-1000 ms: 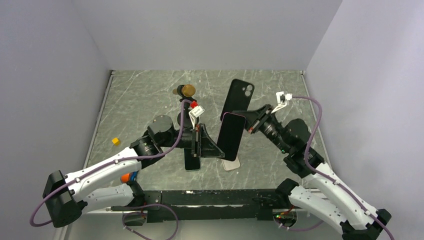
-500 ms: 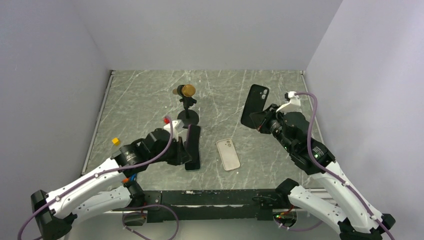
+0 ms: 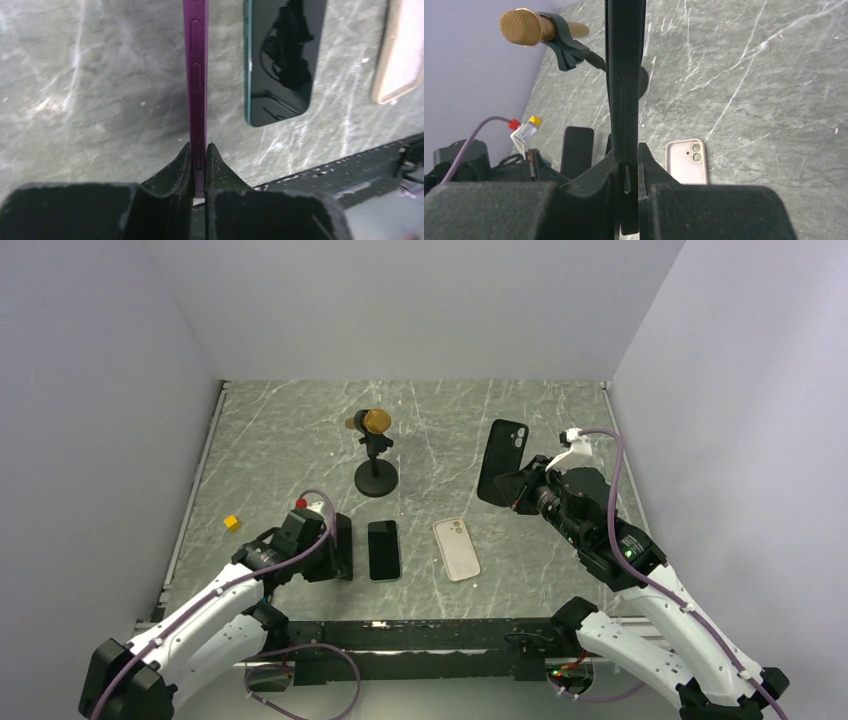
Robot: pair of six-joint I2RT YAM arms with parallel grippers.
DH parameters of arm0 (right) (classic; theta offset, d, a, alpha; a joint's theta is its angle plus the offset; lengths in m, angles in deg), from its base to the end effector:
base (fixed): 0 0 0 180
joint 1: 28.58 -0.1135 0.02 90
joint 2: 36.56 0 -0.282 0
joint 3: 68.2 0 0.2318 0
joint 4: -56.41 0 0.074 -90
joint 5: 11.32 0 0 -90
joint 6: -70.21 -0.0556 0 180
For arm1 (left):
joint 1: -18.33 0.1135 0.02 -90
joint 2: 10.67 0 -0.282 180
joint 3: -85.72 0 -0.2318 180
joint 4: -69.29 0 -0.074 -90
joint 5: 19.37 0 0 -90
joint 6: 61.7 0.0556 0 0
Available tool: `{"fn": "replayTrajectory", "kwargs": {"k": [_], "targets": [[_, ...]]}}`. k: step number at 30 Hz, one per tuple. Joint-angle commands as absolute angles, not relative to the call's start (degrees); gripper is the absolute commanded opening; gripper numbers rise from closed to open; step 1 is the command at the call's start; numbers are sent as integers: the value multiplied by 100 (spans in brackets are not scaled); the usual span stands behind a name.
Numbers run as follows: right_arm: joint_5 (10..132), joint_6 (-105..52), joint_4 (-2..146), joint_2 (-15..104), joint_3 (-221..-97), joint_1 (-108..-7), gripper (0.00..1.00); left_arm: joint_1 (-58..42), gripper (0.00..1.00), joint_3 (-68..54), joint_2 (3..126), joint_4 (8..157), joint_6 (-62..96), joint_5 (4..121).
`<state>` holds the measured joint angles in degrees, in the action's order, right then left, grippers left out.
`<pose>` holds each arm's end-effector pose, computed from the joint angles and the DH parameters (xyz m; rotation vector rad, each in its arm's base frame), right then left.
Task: Take the phone out of the phone case
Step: Place the phone at the center of the board.
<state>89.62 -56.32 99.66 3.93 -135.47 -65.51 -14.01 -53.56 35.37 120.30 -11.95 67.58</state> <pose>0.1149 0.0731 0.3646 0.1299 1.9098 0.7066 0.1056 -0.0704 0.1872 -0.1614 2.6439 -0.5312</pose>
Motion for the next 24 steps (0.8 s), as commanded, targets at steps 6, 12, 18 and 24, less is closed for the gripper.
{"fn": "replayTrajectory", "kwargs": {"k": [6, 12, 18, 24], "targets": [[8633, -5578, 9782, 343, -13443, -6534, 0, -569, 0, -5715, 3903, 10671, -817, 4922], [8528, -5609, 9708, 325, -13322, -6545, 0, -291, 0, -5772, 4203, 10818, -998, 4477], [8534, -5592, 9690, 299, -13303, -6545, 0, -276, 0, -5530, 4573, 11200, -990, 4443], [8518, -5601, 9725, 272, -13245, -6541, 0, -268, 2, -5484, 4713, 11366, -1006, 4657]]}}
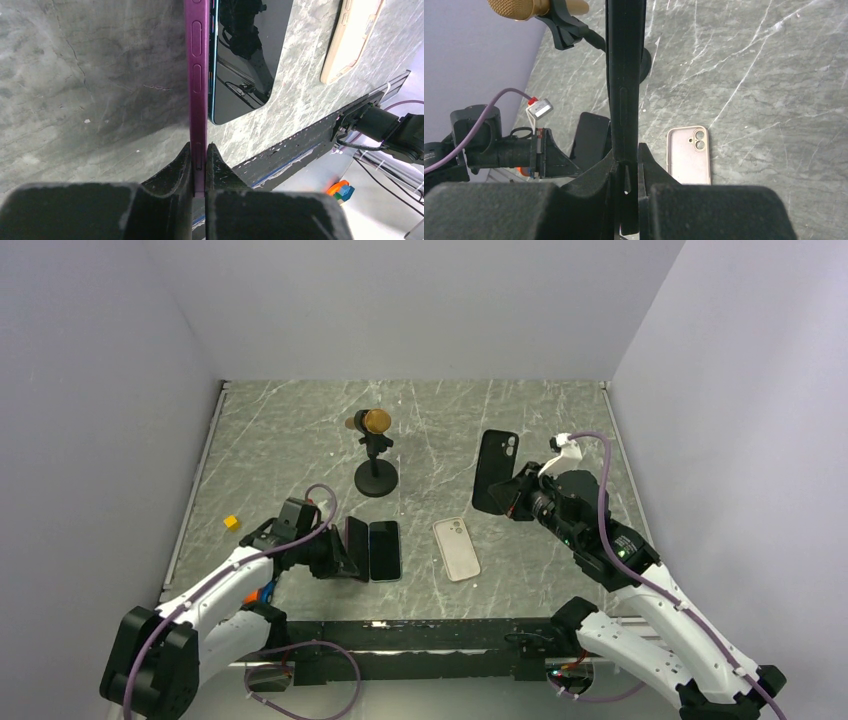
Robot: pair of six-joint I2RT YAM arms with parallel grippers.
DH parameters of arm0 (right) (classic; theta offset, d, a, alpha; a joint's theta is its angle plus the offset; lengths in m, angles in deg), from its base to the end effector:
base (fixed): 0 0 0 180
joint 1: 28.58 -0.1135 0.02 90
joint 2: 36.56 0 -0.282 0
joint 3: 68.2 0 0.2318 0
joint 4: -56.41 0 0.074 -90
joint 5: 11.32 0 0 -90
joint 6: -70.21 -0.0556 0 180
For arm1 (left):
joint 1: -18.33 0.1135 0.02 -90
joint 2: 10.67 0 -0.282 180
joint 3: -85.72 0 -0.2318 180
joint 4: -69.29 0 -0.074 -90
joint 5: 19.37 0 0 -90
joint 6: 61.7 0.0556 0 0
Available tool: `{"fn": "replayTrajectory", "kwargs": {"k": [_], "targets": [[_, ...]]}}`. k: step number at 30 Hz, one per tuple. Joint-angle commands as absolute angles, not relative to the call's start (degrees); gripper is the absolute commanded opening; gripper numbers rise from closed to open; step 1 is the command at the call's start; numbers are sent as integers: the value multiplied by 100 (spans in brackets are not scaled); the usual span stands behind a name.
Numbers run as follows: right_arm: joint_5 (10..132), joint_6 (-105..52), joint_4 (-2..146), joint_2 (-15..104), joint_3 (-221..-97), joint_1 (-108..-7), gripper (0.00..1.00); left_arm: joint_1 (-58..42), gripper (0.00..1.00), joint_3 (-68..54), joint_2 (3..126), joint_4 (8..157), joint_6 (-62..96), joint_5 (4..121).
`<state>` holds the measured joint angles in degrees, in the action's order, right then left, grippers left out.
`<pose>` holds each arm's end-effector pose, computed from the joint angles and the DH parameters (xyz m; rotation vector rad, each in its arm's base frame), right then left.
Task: Take the phone out of the phone case
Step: Place the phone at the center of the board.
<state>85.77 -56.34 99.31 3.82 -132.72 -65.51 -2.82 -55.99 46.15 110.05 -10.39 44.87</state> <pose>0.1153 0.0780 0.3495 0.0807 1.9660 0.7449 0.1301 -0.0762 0.1692 -0.2488 2.7466 -0.9225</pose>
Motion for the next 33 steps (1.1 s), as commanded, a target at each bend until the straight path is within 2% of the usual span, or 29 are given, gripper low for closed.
{"fn": "replayTrajectory", "kwargs": {"k": [1, 11, 16, 18, 23, 27, 29, 31, 33], "targets": [[8526, -5596, 9738, 277, -13235, -6538, 0, -263, 5, -5484, 4727, 11366, -1017, 4684], [8024, -5410, 10933, 1157, -13013, -6542, 0, -266, 49, -5415, 4806, 11471, -1023, 4980], [7686, -5280, 11546, 1680, -12920, -6543, 0, -263, 61, -5306, 4706, 11609, -1043, 5171], [7676, -5244, 11642, 1750, -12814, -6540, 0, -265, 69, -5170, 4617, 11754, -1010, 5315], [7538, -5227, 11694, 2233, -12708, -6541, 0, -267, 82, -4886, 4200, 12020, -961, 5582], [7097, -5241, 11191, 2192, -12559, -6546, 0, -265, 85, -4615, 3820, 12181, -838, 5655], [7419, -5295, 11391, 2303, -12631, -6535, 0, -267, 87, -4488, 3616, 12161, -765, 5565], [8389, -5524, 11798, 2454, -12753, -6535, 0, -263, 88, -4363, 3426, 12143, -706, 5492], [8347, -5545, 11689, 2538, -12719, -6532, 0, -267, 90, -4279, 3253, 12086, -658, 5424]]}}
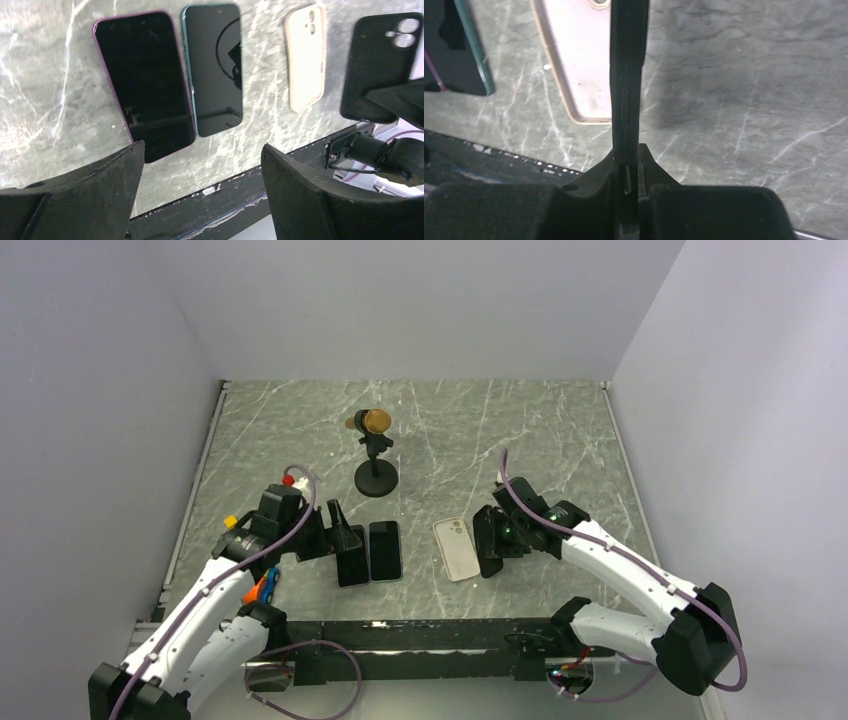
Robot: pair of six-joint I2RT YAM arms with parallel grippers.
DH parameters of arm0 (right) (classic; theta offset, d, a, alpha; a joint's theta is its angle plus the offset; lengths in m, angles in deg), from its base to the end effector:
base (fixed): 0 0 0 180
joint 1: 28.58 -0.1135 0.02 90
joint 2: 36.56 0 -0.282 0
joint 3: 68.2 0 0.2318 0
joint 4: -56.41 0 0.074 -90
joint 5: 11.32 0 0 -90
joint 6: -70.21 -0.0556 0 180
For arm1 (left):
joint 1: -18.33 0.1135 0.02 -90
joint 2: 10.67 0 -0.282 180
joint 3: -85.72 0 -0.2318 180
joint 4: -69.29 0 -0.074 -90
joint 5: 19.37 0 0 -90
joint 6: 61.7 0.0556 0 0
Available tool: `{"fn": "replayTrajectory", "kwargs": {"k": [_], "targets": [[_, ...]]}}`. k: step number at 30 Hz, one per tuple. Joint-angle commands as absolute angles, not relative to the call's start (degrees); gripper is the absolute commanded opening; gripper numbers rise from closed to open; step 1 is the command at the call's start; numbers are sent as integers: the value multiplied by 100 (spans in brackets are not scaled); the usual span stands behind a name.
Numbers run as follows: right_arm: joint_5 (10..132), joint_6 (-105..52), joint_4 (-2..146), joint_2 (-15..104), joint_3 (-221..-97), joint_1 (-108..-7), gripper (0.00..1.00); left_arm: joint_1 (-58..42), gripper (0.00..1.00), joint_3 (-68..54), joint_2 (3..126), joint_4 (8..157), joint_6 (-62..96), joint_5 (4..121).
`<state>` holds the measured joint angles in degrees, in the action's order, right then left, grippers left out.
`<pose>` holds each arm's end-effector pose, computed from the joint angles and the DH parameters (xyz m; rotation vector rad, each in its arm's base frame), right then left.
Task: Take the phone out of the phone case
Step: Place the phone case at the center of the board.
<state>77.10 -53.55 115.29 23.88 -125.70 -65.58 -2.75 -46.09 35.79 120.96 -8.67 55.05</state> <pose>0.1377 0.1057 0.2327 -0.0865 2.7232 0.4266 0.1248 -0.0641 0.2273 -0.2269 2.5474 -0.7574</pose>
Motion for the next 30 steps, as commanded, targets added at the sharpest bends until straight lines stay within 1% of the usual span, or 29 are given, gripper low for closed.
{"fn": "replayTrajectory", "kwargs": {"k": [1, 3, 10, 18, 22, 30], "targets": [[8196, -5516, 11560, 2599, -12674, -6531, 0, -265, 90, -4244, 3177, 12035, -639, 5379], [8028, -5474, 11413, 2802, -12632, -6532, 0, -266, 91, -4214, 3050, 11911, -590, 5278], [8232, -5372, 11130, 3155, -12603, -6479, 2, -269, 91, -4078, 2965, 11669, -250, 4887], [8238, -5218, 11024, 3414, -12607, -6473, 7, -266, 92, -3932, 2973, 11616, 72, 4850], [8044, -5134, 10855, 3530, -12529, -6480, 9, -265, 91, -4036, 3019, 11444, 29, 4693], [7434, -5111, 10405, 3351, -12285, -6474, 12, -266, 91, -4065, 3102, 11378, 33, 4594]]}}
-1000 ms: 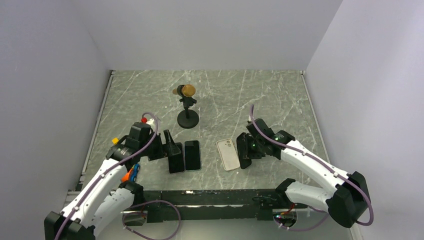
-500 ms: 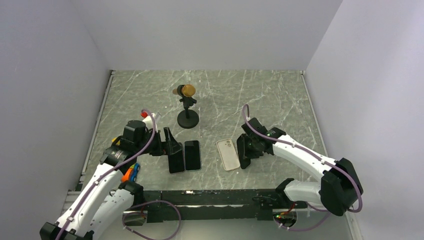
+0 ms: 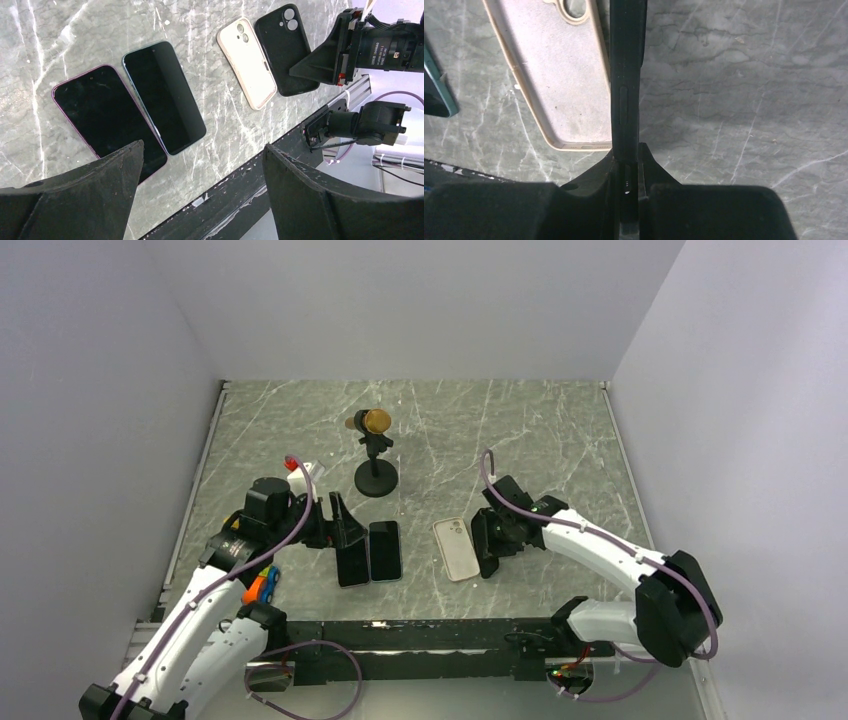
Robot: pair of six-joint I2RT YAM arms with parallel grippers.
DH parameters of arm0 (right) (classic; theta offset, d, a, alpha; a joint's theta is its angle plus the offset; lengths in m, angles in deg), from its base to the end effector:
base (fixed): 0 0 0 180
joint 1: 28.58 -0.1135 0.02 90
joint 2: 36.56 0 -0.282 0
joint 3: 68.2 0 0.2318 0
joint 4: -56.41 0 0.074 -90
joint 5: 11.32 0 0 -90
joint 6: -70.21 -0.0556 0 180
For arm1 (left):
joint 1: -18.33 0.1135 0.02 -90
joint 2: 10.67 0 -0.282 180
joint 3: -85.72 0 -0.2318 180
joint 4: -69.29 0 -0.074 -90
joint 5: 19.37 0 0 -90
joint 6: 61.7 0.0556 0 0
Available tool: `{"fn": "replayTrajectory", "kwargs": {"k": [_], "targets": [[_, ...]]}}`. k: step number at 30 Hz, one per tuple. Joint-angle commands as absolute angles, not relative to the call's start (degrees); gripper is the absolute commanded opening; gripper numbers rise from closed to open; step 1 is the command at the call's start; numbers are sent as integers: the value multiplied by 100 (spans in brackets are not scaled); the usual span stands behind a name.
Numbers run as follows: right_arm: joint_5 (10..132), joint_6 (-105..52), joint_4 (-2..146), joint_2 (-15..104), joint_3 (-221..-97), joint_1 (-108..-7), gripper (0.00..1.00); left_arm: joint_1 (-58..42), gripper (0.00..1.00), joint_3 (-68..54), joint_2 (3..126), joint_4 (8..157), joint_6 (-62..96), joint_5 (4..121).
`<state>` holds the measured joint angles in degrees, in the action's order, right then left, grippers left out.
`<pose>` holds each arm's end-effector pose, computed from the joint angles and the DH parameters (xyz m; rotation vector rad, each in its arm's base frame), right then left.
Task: Take the phone out of the phone case
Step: Place the phone case at the center of the board.
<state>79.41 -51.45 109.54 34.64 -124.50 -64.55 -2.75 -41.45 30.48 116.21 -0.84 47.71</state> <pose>0.1636 0.1178 0.2007 -0.1019 2.8000 0.2878 0.1200 -0.0695 0.2737 0.0783 2.2837 -0.9166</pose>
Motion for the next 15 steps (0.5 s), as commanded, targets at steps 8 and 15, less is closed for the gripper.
{"fn": "replayTrajectory", "kwargs": {"k": [8, 15], "targets": [[7217, -5138, 10178, 3317, -12170, -6458, 13, -270, 91, -4062, 3087, 11349, -93, 4570], [7111, -5161, 10085, 3068, -12036, -6388, 9, -275, 91, -4117, 3046, 11319, -214, 4525]]}}
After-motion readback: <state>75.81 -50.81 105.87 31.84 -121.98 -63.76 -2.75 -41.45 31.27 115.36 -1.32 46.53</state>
